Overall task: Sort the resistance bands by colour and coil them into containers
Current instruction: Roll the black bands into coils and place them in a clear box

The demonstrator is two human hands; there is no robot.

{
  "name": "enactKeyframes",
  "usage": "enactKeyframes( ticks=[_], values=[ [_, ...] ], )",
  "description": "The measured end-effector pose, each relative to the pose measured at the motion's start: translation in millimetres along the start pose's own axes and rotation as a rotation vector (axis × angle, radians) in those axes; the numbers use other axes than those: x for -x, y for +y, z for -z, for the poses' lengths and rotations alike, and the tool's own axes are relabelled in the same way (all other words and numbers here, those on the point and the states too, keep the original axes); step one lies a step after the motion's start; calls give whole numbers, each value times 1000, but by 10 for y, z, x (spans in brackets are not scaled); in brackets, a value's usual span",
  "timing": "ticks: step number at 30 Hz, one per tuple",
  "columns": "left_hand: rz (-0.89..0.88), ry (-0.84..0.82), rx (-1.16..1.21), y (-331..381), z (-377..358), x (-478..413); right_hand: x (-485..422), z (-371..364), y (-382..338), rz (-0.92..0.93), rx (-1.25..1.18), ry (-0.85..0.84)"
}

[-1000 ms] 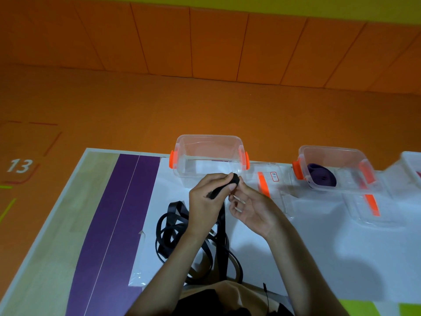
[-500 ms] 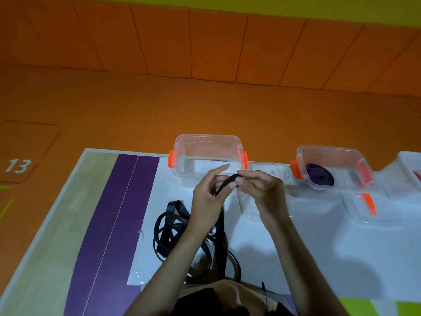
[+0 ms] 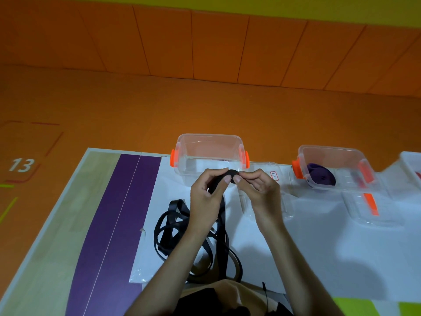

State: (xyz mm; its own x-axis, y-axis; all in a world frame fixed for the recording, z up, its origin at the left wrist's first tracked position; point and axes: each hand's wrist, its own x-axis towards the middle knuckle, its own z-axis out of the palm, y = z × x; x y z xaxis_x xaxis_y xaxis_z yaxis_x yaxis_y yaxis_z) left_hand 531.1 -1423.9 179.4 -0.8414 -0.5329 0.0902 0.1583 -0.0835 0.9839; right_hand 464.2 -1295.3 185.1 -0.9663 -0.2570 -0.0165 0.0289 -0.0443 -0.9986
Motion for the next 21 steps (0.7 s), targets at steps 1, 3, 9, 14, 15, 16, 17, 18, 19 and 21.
enactKeyframes(
  ticks=[1,3,9,14,15,16,17,18,19,21],
  values=[
    [6,4,6,0,-5,4,-2,8,2,-6,-5,-7],
    [26,41,34,3,-12,13,-4,18,9,-11,-7,-19],
    [-22,84,-20,-14,-53,-5,60,-36,70,-54,-126,-99],
    [-4,47,16,-18,-58,8,65,8,103,-93,-125,-67],
    [9,49,30,-19,-47,7,64,15,99,-95,-122,-55],
    [21,50,43,-18,-37,4,64,16,86,-92,-124,-39],
    [30,47,55,-15,-28,-1,58,11,64,-87,-127,-16],
    [32,36,65,-9,-21,-8,53,1,39,-80,-132,12],
    [29,18,69,-3,-17,-16,46,-10,15,-71,-144,42],
    [22,-24,54,6,-14,-38,21,-25,-25,-59,-177,79]
  ],
)
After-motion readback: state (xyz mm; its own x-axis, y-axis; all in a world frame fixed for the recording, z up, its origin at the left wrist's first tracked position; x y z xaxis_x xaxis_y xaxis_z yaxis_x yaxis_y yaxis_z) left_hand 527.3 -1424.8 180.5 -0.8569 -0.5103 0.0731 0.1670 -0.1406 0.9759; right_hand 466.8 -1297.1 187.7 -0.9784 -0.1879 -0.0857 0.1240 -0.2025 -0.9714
